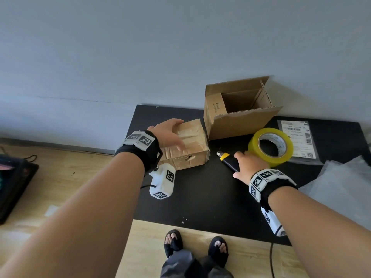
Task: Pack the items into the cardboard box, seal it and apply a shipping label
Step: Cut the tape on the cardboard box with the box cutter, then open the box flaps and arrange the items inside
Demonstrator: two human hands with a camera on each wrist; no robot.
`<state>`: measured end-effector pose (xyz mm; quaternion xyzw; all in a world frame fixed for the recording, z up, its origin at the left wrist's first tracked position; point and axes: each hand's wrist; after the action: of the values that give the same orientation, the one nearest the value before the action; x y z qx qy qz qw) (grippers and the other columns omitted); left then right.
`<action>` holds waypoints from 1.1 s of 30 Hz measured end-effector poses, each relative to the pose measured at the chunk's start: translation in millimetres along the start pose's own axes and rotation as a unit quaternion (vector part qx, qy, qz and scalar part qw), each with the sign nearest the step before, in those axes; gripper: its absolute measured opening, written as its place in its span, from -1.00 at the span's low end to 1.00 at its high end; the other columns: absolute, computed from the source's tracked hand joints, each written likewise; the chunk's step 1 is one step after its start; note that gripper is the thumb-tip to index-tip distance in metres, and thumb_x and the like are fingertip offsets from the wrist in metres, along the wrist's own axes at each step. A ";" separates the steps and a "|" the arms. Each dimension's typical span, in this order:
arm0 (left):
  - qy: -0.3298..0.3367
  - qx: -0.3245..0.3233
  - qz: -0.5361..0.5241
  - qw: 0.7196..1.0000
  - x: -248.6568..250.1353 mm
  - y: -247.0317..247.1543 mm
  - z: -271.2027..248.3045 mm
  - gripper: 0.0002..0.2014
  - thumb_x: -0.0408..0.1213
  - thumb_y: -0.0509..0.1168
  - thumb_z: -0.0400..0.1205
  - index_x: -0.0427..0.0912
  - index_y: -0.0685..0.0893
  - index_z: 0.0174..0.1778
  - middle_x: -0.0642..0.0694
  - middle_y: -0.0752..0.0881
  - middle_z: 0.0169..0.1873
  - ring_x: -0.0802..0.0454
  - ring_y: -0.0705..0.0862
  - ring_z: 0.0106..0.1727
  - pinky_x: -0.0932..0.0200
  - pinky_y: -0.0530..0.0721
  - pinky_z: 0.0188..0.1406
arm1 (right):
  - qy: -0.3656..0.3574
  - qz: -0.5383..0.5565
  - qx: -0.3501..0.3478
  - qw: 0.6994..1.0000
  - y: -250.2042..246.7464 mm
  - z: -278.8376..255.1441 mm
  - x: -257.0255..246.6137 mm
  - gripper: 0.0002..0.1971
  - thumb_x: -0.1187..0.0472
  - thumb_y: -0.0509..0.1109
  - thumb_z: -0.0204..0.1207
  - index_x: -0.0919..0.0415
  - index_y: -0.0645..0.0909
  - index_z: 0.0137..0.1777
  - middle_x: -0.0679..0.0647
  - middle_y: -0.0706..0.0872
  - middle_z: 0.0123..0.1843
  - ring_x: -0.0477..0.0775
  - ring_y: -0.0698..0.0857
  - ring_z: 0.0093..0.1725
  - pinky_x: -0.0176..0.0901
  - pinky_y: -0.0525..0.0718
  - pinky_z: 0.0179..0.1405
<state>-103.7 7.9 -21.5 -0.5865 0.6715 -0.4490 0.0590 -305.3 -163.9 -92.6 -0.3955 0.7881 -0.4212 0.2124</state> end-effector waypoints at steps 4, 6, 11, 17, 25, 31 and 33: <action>0.026 0.039 -0.084 0.995 -5.3 -2.1 -3.1 -0.15 -0.31 0.65 0.12 0.21 0.52 0.33 0.11 0.62 0.22 0.02 0.61 0.25 -0.07 0.56 0.38 | -0.005 0.021 0.033 0.999 -11.4 -5.9 -7.6 -0.53 -0.07 0.29 0.60 0.08 0.42 0.45 0.08 0.55 0.30 0.11 0.61 0.24 -0.09 0.58 -0.06; 0.038 0.071 -0.072 0.994 -6.6 -1.4 -7.0 -0.19 -0.32 0.68 0.16 0.16 0.57 0.33 0.07 0.60 0.26 0.01 0.60 0.28 -0.05 0.56 0.37 | -0.036 0.065 0.063 0.995 -27.6 -7.2 -15.3 -0.62 -0.07 0.20 0.64 0.08 0.50 0.37 0.08 0.62 0.22 0.12 0.64 0.18 -0.06 0.64 0.00; 0.064 0.113 0.003 0.992 -5.4 0.4 -20.4 -0.18 -0.15 0.67 0.24 0.18 0.55 0.45 0.03 0.50 0.33 -0.03 0.53 0.36 0.01 0.52 0.38 | -0.115 0.312 0.065 0.941 -68.1 -11.7 -45.4 -0.60 -0.17 0.15 0.64 0.13 0.64 0.00 0.05 0.76 -0.22 0.06 0.76 -0.24 0.12 0.78 -0.06; 0.071 0.134 -0.077 0.985 -18.5 -0.3 -13.4 -0.38 -0.15 0.64 0.30 0.22 0.67 0.30 0.10 0.60 0.14 0.10 0.61 0.17 0.14 0.56 0.29 | -0.091 0.286 -0.053 0.953 -80.2 -17.2 -67.2 -0.70 -0.06 0.30 0.62 0.13 0.49 0.18 0.10 0.78 -0.13 0.04 0.76 -0.25 -0.03 0.78 -0.16; 0.146 0.091 0.155 0.973 -11.1 -14.6 -8.7 -0.40 0.03 0.40 0.55 0.09 0.46 0.54 -0.02 0.53 0.34 -0.03 0.44 0.41 -0.03 0.47 0.43 | -0.035 0.198 -0.120 0.972 -107.8 -9.2 -80.6 -0.58 -0.06 0.39 0.56 0.33 0.65 0.12 0.12 0.82 -0.07 0.15 0.84 -0.09 0.03 0.81 -0.05; 0.173 0.081 0.306 0.933 -7.0 -22.0 -10.1 -0.72 -0.37 0.16 0.67 -0.12 0.67 0.23 -0.13 0.68 0.15 -0.11 0.61 0.20 0.01 0.63 0.17 | -0.022 0.231 -0.184 0.955 -105.8 -12.0 -73.5 -0.55 -0.10 0.43 0.52 0.33 0.68 0.08 0.10 0.83 -0.09 0.07 0.84 -0.16 -0.01 0.80 -0.09; 0.167 0.051 0.345 0.922 -14.2 -21.8 -7.7 -0.73 -0.43 0.13 0.66 -0.15 0.66 0.17 -0.14 0.70 0.12 -0.14 0.66 0.15 0.00 0.65 0.11 | -0.014 0.244 -0.175 0.954 -102.1 -14.8 -73.9 -0.57 -0.10 0.38 0.56 0.31 0.64 0.12 0.09 0.82 -0.07 0.05 0.82 -0.24 -0.02 0.79 -0.10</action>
<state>-88.0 26.0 -8.7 -0.2314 0.8085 -0.5261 0.1266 -225.7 -131.3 0.6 -0.2279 0.9188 -0.2067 0.2475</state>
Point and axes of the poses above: each hand's wrist, its own z-axis towards the middle knuckle, its own y-axis out of the palm, x = y × z
